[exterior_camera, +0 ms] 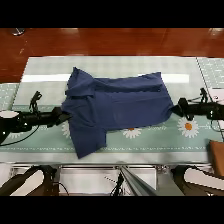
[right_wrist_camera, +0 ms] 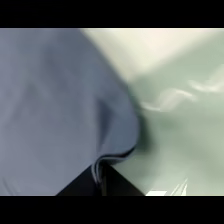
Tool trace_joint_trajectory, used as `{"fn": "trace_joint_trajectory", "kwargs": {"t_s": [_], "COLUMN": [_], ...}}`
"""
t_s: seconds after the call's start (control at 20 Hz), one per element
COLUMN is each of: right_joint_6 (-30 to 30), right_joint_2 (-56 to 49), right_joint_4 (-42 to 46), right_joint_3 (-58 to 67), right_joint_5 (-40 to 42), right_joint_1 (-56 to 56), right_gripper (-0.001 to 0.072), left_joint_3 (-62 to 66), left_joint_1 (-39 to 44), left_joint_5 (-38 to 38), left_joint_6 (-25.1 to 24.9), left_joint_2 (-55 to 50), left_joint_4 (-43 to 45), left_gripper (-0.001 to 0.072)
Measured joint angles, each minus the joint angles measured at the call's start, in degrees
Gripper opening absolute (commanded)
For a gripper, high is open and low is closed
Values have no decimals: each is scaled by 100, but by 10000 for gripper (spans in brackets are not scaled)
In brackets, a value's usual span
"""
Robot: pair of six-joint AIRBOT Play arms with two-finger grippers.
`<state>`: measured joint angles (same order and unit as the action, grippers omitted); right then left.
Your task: Fold the shirts.
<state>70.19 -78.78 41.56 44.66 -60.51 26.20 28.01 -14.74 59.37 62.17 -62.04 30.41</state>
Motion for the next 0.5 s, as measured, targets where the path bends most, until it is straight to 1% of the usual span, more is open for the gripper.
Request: {"fn": "trace_joint_trajectory", "kwargs": {"t_s": [0.05, 0.15, 0.3, 0.4, 0.5], "right_joint_6": [15, 155, 459, 691, 940], "right_joint_2": [61, 269, 697, 1034, 1421], "right_joint_4": [-7, -31, -55, 114, 562], "right_joint_3": [363, 1305, 3163, 4629, 5840], "right_joint_5": [-240, -601, -857, -933, -1104], "right_joint_1": [-90, -267, -431, -476, -501], "right_gripper": [20, 20, 20, 20, 20], "left_joint_3": [238, 927, 2380, 3471, 4513], "left_joint_1": [0, 2, 0, 0, 2], "left_joint_5": [63, 133, -20, -310, -553], "left_joint_6": [-48, -398, -798, -929, -822], "left_joint_2": [13, 105, 398, 654, 946], "left_joint_4": [-105, -584, -1322, -1582, -1451], "left_gripper": [26, 25, 25, 24, 24]}}
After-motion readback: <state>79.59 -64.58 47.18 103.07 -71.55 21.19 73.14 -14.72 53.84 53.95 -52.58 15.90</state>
